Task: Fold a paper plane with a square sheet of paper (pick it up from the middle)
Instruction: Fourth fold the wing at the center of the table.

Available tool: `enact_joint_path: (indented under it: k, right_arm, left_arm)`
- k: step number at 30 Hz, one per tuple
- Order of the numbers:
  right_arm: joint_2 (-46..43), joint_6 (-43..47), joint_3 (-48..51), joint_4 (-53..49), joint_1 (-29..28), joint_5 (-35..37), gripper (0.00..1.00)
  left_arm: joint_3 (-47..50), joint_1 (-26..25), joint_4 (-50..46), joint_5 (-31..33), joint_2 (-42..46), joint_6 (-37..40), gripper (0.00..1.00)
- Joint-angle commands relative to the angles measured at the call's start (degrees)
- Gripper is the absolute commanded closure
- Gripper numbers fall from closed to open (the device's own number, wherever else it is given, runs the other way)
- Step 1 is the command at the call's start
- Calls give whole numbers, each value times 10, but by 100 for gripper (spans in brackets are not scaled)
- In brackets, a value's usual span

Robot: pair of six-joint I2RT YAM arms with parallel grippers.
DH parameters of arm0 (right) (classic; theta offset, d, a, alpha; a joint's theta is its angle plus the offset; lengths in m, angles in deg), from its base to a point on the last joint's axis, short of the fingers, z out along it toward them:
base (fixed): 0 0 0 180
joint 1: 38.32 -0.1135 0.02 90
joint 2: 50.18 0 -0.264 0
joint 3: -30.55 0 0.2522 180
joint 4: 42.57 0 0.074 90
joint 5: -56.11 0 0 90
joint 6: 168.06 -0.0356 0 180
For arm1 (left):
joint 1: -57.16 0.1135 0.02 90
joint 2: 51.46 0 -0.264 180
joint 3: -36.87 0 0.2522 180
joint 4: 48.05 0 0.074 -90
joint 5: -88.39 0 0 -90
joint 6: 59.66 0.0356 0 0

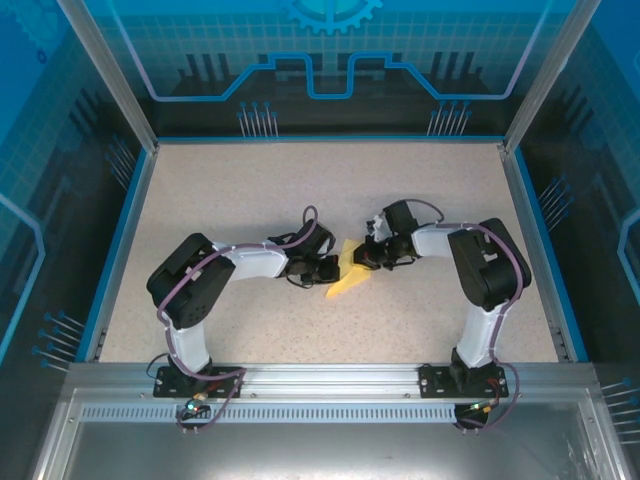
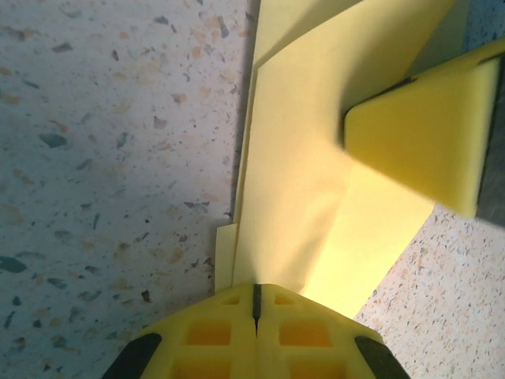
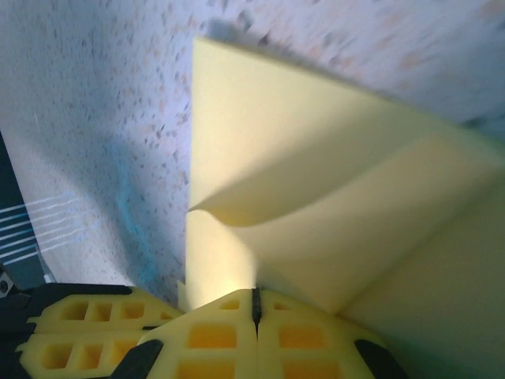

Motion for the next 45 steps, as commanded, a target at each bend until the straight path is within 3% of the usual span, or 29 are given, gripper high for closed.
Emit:
enact_joint_path:
  k: [1, 7, 17, 29, 36, 45]
  right_arm:
    - [-34, 0, 10, 34, 12, 8, 100]
    - [-41, 14, -2, 34, -34, -23, 100]
    - [33, 18, -29, 0, -35, -1, 100]
    - [42, 21, -38, 1, 68, 36, 100]
    - [24, 24, -64, 14, 107, 20, 100]
    - [-65, 17, -17, 12, 50, 6, 100]
  left_arm:
    - [27, -8, -127, 39, -52, 17, 100]
    - [20, -10, -129, 39, -54, 15, 99]
    - [17, -12, -137, 42, -53, 22, 100]
    - [28, -15, -142, 42, -51, 23, 100]
    - [24, -15, -143, 43, -54, 22, 100]
    - [17, -15, -146, 43, -55, 23, 100]
